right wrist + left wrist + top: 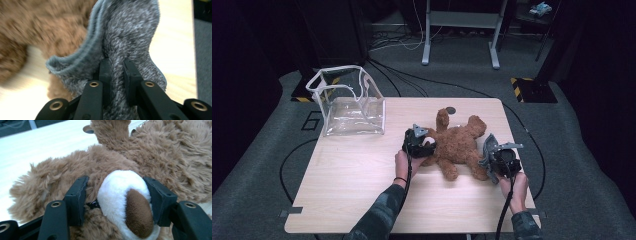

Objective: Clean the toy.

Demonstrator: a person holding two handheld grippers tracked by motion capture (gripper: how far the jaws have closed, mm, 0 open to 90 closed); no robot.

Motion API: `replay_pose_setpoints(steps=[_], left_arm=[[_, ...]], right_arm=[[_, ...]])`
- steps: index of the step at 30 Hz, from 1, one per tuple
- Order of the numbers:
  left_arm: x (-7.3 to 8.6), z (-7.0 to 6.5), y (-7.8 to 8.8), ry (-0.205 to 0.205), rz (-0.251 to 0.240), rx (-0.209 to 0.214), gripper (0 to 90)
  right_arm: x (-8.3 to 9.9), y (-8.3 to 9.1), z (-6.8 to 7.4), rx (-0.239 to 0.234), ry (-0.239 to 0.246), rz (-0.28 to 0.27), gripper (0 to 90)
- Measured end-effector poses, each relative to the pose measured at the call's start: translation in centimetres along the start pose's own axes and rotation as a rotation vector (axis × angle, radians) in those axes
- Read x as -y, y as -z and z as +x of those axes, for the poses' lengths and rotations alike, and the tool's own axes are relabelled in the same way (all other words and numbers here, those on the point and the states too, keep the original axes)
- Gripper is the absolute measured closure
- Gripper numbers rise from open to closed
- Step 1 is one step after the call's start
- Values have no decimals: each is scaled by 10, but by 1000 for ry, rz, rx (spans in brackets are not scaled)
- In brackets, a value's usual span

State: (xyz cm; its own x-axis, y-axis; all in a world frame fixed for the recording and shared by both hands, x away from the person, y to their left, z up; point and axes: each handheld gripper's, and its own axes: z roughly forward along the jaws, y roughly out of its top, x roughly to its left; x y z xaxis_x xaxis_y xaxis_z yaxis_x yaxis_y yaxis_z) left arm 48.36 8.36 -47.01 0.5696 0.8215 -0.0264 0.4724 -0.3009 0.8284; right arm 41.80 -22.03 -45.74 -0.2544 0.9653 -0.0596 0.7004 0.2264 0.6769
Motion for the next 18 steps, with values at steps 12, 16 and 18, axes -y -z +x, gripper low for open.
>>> replay_pose_setpoints(steps=[12,16,18], left_arm=[[-8,9,-7,29,24,26,395],[-13,8,-7,10,28,16,384],[-15,6,-6,-7,25,5,362]], right_arm=[[-55,-8,49,-100,94,-75,792],[-57,-25,54,-80,83,-34,793],[-58,-25,51,-85,74,-33,793]])
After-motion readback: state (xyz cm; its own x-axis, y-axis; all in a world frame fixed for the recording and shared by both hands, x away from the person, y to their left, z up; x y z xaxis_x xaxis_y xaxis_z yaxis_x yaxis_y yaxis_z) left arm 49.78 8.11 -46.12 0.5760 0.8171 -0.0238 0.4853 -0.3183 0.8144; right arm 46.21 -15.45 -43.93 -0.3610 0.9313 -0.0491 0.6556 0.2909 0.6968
